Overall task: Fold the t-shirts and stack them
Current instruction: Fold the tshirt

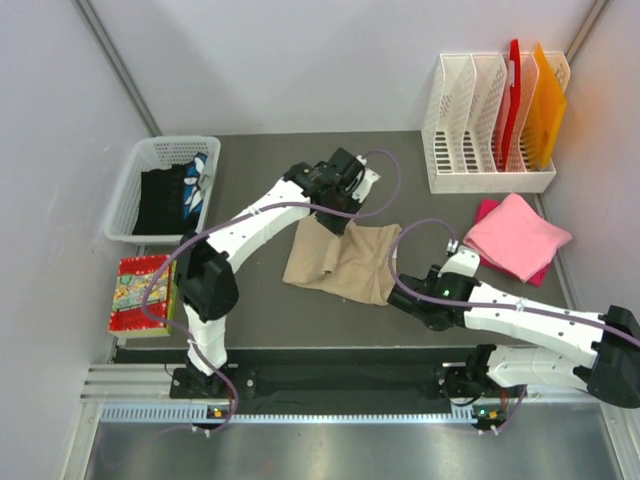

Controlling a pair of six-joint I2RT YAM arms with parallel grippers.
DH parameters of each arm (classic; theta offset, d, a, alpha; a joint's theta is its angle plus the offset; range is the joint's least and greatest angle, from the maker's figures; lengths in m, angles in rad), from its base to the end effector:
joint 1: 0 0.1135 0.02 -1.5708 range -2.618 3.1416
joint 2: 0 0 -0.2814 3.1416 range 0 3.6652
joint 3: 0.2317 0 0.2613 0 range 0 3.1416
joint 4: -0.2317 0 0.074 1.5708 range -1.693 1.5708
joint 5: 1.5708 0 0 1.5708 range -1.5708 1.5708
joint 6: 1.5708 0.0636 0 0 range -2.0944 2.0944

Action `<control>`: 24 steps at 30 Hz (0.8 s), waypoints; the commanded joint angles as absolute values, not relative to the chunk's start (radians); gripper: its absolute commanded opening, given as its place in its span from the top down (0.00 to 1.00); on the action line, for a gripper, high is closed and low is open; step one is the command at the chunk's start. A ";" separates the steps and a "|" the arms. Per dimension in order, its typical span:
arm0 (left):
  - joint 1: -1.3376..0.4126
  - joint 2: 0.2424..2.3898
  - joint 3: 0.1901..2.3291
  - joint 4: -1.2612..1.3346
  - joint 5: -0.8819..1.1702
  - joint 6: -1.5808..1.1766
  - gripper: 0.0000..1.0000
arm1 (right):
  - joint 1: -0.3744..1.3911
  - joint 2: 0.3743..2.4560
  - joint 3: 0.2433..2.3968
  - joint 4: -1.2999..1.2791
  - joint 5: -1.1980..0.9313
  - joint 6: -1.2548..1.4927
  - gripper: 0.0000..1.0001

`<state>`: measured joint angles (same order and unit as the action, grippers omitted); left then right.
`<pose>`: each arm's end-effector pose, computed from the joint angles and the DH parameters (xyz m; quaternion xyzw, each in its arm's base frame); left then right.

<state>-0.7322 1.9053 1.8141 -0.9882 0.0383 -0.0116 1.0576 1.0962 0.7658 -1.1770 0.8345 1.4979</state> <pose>0.3226 -0.2933 0.2946 0.3463 0.9059 -0.1057 0.2198 0.1190 0.1152 0.2216 0.2121 0.8889 -0.0893 0.3961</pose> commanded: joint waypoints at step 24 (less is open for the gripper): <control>-0.916 2.172 2.128 -1.005 -0.038 -0.083 1.00 | 1.078 1.014 0.747 -1.190 0.861 1.520 0.58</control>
<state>-0.9066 2.1292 2.0914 -1.0180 -0.0429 -0.0605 1.0584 1.0340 0.7460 -1.1793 0.8360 1.5043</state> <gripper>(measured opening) 0.023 0.419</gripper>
